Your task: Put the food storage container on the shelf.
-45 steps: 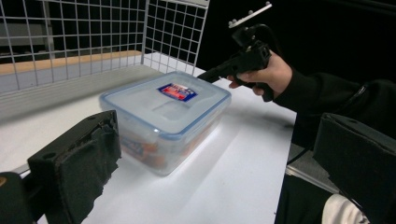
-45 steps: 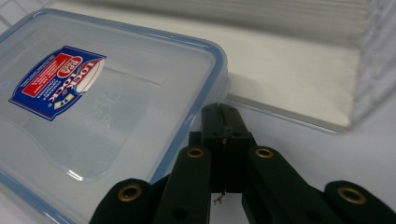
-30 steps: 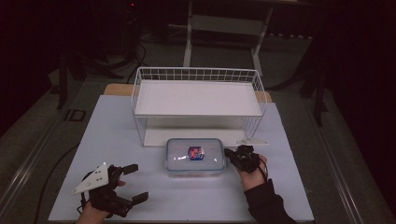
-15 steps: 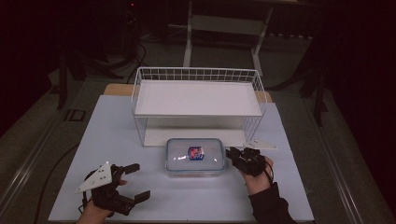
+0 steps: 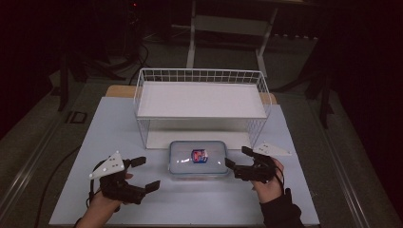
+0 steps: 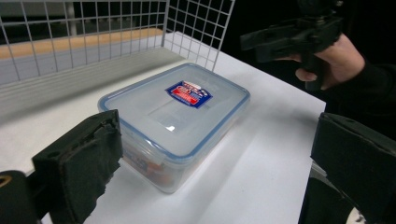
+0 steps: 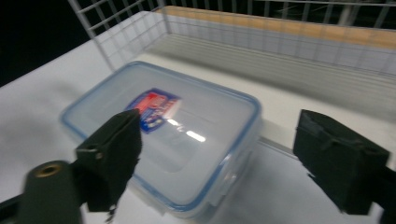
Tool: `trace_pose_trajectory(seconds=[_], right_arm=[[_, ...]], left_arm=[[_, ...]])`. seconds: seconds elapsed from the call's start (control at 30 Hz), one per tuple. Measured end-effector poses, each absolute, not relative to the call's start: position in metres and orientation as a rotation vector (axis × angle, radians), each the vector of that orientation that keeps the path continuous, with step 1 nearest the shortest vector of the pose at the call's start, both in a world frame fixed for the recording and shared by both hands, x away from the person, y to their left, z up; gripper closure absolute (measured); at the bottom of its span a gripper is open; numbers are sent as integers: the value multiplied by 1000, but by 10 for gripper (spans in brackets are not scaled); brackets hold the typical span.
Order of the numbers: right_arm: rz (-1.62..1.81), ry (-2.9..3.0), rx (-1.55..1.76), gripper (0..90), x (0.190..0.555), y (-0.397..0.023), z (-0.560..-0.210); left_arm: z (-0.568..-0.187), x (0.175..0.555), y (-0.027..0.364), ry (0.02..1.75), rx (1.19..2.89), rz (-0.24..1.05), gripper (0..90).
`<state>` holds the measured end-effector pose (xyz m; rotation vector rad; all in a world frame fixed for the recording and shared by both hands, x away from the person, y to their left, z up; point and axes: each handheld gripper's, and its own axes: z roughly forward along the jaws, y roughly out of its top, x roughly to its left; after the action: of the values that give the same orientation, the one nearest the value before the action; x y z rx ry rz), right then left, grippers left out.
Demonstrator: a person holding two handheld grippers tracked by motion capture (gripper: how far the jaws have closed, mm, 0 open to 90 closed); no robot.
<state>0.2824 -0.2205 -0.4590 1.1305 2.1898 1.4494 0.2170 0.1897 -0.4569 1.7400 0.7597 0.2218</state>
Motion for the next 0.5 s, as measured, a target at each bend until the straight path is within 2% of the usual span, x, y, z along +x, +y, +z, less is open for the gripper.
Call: trace_pose_trajectory(seconds=[0.17,0.4,0.5], right_arm=[[1464,2196,1102,175,285,-223,-454],[1515,2233,1102,145,298,-227,-444],[1535,2246,1114,143,304,-228,-446]], left_arm=[[-443,231,186,820,1715,150,3],[-440,256,179,870,1738,76,2],[-449,269,175,926,1715,-35,2]])
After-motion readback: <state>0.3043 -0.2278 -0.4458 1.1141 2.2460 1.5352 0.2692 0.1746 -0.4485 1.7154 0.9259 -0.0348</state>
